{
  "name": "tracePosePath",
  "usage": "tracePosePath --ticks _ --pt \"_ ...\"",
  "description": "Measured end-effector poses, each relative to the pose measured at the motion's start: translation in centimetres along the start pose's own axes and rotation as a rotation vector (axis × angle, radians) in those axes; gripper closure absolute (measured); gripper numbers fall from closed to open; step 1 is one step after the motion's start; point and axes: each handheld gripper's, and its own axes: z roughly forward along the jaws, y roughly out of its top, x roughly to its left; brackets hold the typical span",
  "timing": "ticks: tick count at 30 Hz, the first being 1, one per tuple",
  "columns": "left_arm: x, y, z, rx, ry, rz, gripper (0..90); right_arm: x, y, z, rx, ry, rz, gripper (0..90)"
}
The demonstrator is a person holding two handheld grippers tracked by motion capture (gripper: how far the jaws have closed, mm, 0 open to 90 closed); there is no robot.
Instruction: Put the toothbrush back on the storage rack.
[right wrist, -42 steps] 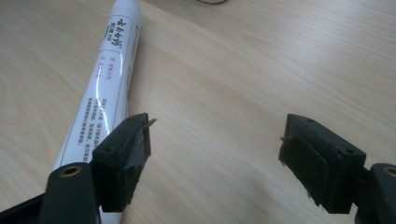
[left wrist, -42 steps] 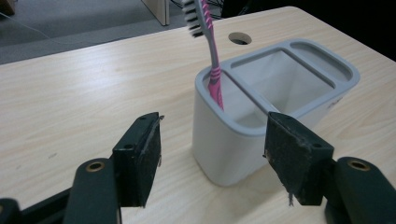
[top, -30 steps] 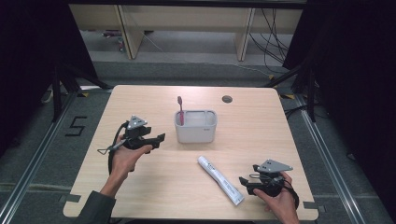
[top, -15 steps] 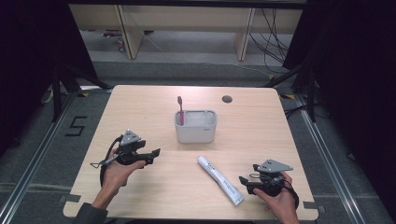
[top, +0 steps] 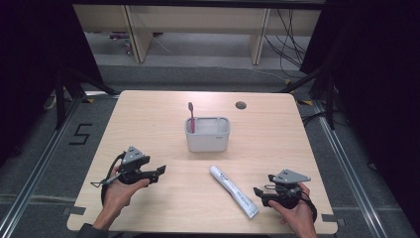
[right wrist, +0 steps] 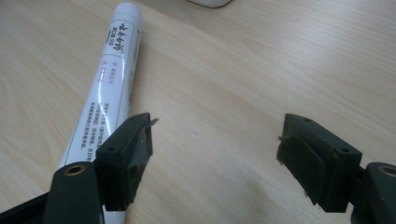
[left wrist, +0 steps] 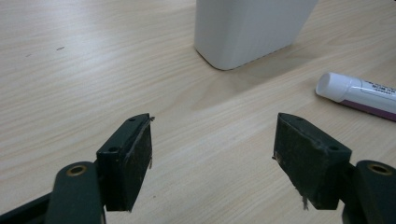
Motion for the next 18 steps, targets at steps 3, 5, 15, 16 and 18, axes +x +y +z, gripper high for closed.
tracePosePath --ticks 3,5,15,16,18 --pt "0.1 -0.3 0.0 -0.006 0.000 -0.005 27.0 0.0 0.0 0.0 0.000 0.000 0.006 26.5" --pt "0.1 -0.6 0.0 -0.008 0.001 -0.013 27.0 0.0 0.0 0.0 0.000 0.001 0.006 26.5" --pt "0.1 -1.9 -0.6 0.026 0.005 0.033 25.3 0.1 0.0 0.0 -0.001 0.013 0.003 26.6" --pt "0.0 -2.0 -0.6 0.021 0.003 0.030 25.1 0.1 0.0 0.0 -0.002 0.007 -0.002 26.6" --pt "-0.1 -2.3 -0.6 0.011 0.005 0.026 24.7 0.0 0.0 0.0 -0.001 0.005 -0.005 26.6"
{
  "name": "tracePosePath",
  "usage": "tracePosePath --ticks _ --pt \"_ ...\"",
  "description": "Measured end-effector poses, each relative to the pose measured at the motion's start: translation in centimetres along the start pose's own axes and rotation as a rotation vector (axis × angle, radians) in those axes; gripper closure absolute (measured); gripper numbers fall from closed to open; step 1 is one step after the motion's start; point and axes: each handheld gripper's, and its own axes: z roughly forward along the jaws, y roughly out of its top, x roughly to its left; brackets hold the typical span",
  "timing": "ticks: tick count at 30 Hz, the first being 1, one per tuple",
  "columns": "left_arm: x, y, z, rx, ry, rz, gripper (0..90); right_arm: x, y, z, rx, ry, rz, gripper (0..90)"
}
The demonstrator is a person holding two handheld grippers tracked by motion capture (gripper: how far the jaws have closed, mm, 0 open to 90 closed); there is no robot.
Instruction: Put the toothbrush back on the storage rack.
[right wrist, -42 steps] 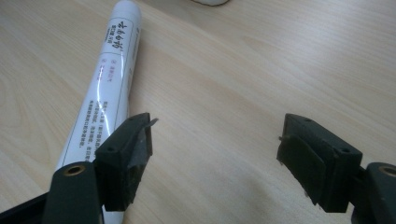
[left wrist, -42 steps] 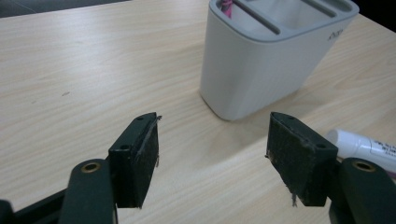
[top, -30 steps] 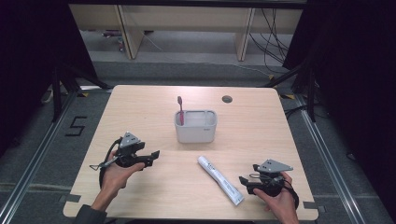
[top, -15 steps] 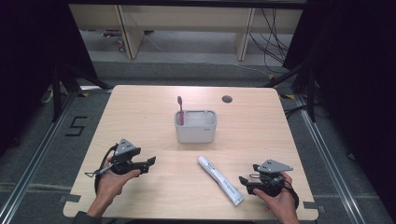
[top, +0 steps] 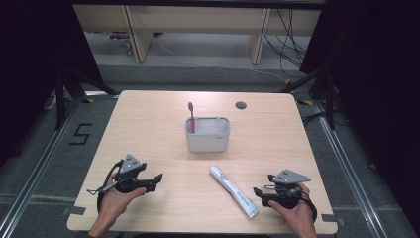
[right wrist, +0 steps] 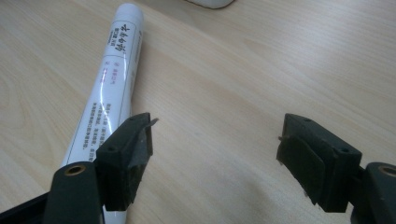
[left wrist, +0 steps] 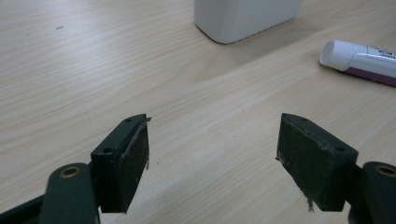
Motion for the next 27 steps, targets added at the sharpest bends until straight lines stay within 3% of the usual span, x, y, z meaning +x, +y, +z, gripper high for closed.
tracePosePath --ticks 3,16,19,20,21,24,27 --pt "0.0 -0.3 -0.3 0.022 -0.003 0.022 24.0 0.1 0.0 0.0 -0.001 -0.001 0.000 26.6" --pt "-0.6 -1.8 -1.2 0.025 0.005 0.037 23.5 0.0 0.0 0.0 -0.002 0.011 0.009 26.6" --pt "-0.6 -2.2 -1.5 0.024 0.008 0.041 23.5 -0.1 -0.1 -0.1 -0.013 0.002 -0.014 26.6" --pt "-0.7 -2.3 -1.5 0.018 0.009 0.029 23.4 -0.1 -0.1 -0.1 -0.009 0.002 -0.008 26.6" --pt "-0.6 -2.4 -1.7 0.038 0.007 0.045 23.5 -0.1 -0.1 -0.2 -0.009 -0.007 -0.005 26.6" --pt "-0.8 -2.8 -2.0 0.035 0.006 0.051 23.3 0.1 -0.1 -0.2 -0.003 0.008 0.019 26.6" --pt "-0.9 -3.2 -2.2 0.034 0.012 0.054 23.2 -0.1 -0.1 -0.1 -0.018 0.005 -0.003 26.6"
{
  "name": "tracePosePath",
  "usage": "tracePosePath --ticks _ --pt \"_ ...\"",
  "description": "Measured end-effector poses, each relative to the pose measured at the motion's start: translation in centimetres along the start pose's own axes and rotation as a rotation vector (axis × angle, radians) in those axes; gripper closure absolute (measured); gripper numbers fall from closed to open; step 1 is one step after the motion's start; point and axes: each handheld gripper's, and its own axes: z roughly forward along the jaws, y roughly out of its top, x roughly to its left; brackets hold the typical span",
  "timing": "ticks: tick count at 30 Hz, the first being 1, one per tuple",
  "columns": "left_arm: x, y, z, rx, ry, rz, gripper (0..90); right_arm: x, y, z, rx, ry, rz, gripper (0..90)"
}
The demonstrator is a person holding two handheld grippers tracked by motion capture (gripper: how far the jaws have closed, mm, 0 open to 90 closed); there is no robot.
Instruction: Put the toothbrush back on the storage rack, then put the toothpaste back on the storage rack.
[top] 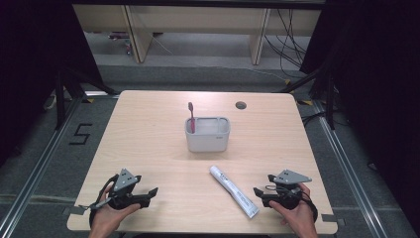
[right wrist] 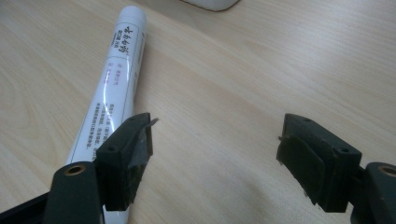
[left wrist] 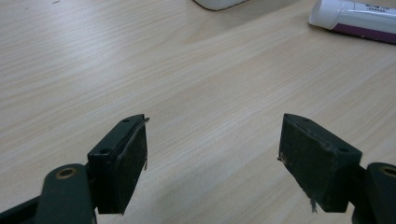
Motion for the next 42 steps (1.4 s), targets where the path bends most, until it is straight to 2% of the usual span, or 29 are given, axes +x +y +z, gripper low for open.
tracePosePath --ticks 1,2,8,10,12,15,17,18,19,20,21,24,25,28,29,32,33,34,35,36,38,40,41,42 --pt "-0.3 -0.2 0.1 -0.022 -0.001 -0.028 23.2 0.0 0.0 0.0 0.000 0.001 0.000 26.6" --pt "-0.1 -0.2 -0.2 0.007 -0.003 0.000 23.2 0.0 0.0 0.0 0.004 0.002 0.009 26.6" --pt "-0.5 -0.8 -0.5 0.019 -0.009 0.023 22.8 0.0 0.0 -0.1 0.002 0.000 0.012 26.6" --pt "-0.7 -1.1 -0.6 0.017 -0.008 0.019 22.5 0.0 0.0 -0.1 0.002 0.000 0.010 26.6" --pt "-0.8 -1.3 -0.6 0.019 -0.013 0.034 22.4 0.0 0.0 -0.1 0.002 0.000 0.010 26.6" --pt "-1.0 -1.6 -0.9 0.024 -0.007 0.048 22.4 -0.1 0.1 0.0 0.011 0.025 0.005 26.6" --pt "-1.1 -1.8 -1.1 0.028 -0.011 0.054 22.4 0.0 0.1 0.0 0.012 0.023 0.006 26.6" --pt "-1.1 -1.9 -1.2 0.028 -0.010 0.048 22.3 -0.1 0.1 0.0 0.012 0.013 -0.013 26.6" --pt "-1.2 -2.0 -1.3 0.030 -0.011 0.046 22.3 0.0 0.1 -0.1 0.001 -0.012 -0.007 26.6" --pt "-1.1 -2.1 -1.4 0.029 -0.007 0.057 22.3 0.1 0.1 0.0 0.009 0.002 0.003 26.6" --pt "-1.3 -2.3 -1.5 0.028 -0.009 0.038 22.3 0.1 0.1 -0.1 0.009 0.002 0.006 26.6" --pt "-1.2 -2.6 -1.7 0.031 -0.013 0.052 22.3 0.1 0.1 -0.1 0.010 -0.001 0.003 26.5" --pt "-1.3 -2.6 -1.7 0.029 -0.009 0.041 22.3 0.1 0.1 -0.1 0.009 -0.002 0.004 26.5" --pt "-1.3 -2.8 -1.9 0.037 -0.006 0.042 22.3 0.2 0.3 0.0 -0.004 0.000 0.004 24.9" --pt "-1.3 -2.9 -1.9 0.045 -0.006 0.043 22.4 0.1 0.4 0.2 -0.024 0.014 -0.012 23.9" --pt "-1.3 -2.9 -1.9 0.037 0.003 0.035 22.3 0.7 0.5 0.1 -0.023 0.022 0.013 23.4" --pt "-1.3 -2.9 -1.9 0.032 0.006 0.029 22.3 0.5 0.6 0.1 -0.048 0.020 -0.026 23.6" --pt "-1.2 -2.8 -1.9 0.039 0.003 0.034 22.3 0.6 0.7 0.0 -0.051 0.027 -0.026 24.3" --pt "-1.2 -2.9 -1.8 0.033 0.005 0.032 22.3 0.9 0.8 -0.1 -0.055 0.045 -0.012 25.5" --pt "-1.1 -2.9 -1.7 0.035 0.014 0.039 22.3 0.9 1.0 -0.1 -0.075 0.051 -0.035 28.0" --pt "-1.2 -2.8 -1.8 0.042 0.003 0.052 22.3 1.4 1.2 -0.4 -0.083 0.087 -0.028 42.1" --pt "-1.4 -2.8 -1.7 0.019 0.001 0.041 22.3 1.7 1.5 -0.7 -0.134 0.110 -0.064 53.6" --pt "-1.4 -2.7 -1.8 0.030 0.000 0.046 22.4 2.1 1.6 -0.8 -0.138 0.131 -0.052 58.0" --pt "-1.3 -2.8 -1.8 0.031 0.000 0.049 22.4 2.4 1.8 -1.1 -0.154 0.126 -0.065 62.5"
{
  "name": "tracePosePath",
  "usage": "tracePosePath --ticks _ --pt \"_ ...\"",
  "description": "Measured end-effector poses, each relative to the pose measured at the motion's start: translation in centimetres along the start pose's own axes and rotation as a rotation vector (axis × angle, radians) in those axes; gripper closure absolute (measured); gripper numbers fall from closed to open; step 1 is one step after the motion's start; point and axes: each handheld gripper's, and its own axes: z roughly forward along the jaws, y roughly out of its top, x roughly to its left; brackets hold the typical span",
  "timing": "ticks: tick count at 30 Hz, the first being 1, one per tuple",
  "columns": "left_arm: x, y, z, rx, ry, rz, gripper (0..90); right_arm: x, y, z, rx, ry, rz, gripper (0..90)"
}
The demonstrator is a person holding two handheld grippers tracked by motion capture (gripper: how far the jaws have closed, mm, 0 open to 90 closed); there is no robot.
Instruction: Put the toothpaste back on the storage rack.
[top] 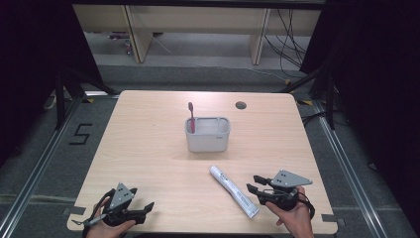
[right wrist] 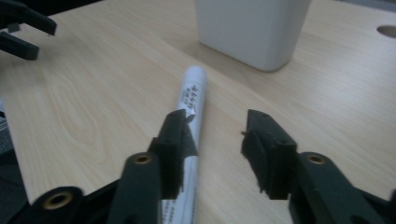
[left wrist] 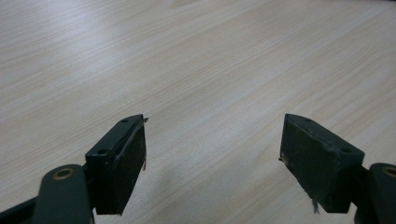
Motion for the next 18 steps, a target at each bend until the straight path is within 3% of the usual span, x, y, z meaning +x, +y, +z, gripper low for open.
tracePosePath --ticks 3,8,18 --pt "-0.1 0.1 0.1 -0.002 0.004 -0.005 22.4 0.8 0.5 0.0 -0.022 0.025 -0.036 74.0" --pt "-0.2 0.1 0.2 0.000 -0.002 0.002 22.5 2.1 0.1 1.0 0.059 0.087 -0.067 84.6" --pt "-0.2 0.1 0.3 0.008 -0.012 0.017 22.7 2.9 -0.8 2.8 0.172 0.139 -0.105 90.0"
